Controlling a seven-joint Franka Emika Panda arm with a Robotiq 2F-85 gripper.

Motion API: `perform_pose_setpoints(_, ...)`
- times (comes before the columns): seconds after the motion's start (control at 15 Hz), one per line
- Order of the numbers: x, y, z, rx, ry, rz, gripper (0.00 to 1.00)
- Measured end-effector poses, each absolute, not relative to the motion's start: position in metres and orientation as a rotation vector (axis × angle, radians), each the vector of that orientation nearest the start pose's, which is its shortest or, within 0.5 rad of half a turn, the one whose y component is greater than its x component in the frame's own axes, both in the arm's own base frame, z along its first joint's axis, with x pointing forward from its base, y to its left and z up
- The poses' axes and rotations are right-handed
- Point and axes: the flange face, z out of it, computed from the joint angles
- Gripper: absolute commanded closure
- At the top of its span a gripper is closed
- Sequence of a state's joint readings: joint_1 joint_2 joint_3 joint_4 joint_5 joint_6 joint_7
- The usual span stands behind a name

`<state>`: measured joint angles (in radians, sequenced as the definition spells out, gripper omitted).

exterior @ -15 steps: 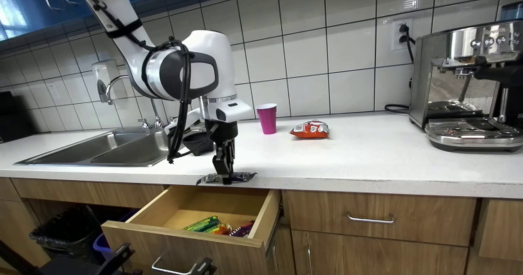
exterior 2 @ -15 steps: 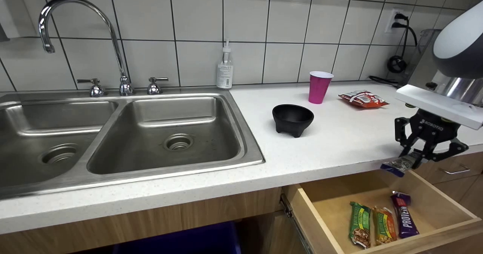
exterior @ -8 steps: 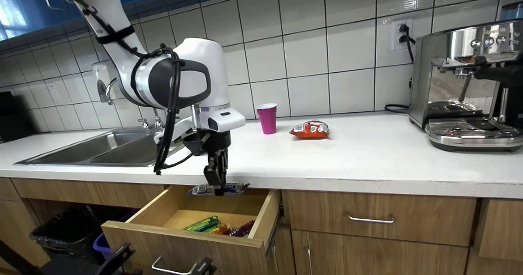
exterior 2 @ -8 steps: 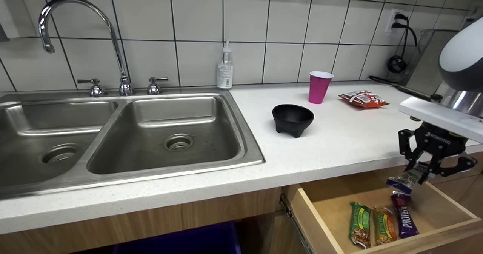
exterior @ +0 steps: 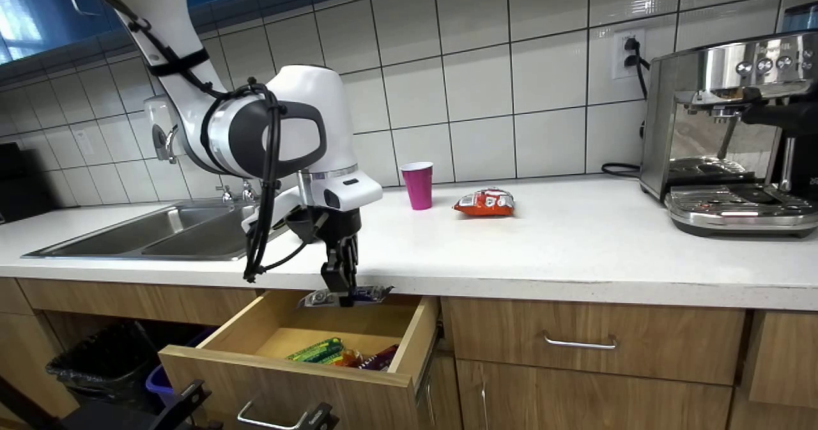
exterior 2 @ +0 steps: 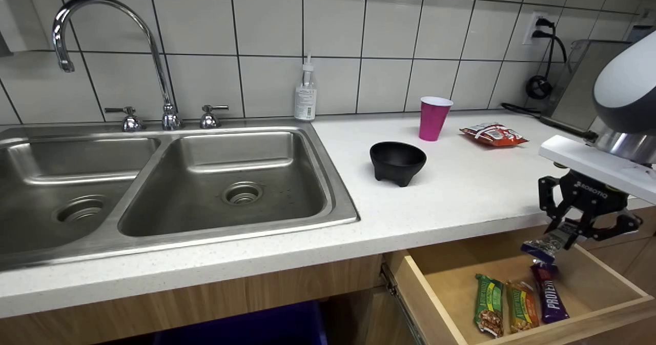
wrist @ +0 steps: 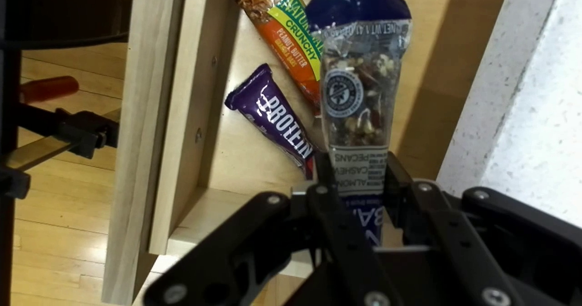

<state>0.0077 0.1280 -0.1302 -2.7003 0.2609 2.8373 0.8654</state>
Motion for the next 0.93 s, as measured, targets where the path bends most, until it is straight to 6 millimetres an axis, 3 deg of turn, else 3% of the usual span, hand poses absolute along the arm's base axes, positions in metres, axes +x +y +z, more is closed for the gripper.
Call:
perform_pose_setpoints(0.07,0.4015,-0.0644,0.1887,-2.512,1.782,0.017,0.45)
perform_pose_setpoints(0.47,0.4012,-0.0636,0.1870,-2.515,1.780,0.019,0.03)
perform_pose_setpoints(0.93,0.3974,-0.0557,0.1839,-2.571,1.705,0.041,0.00)
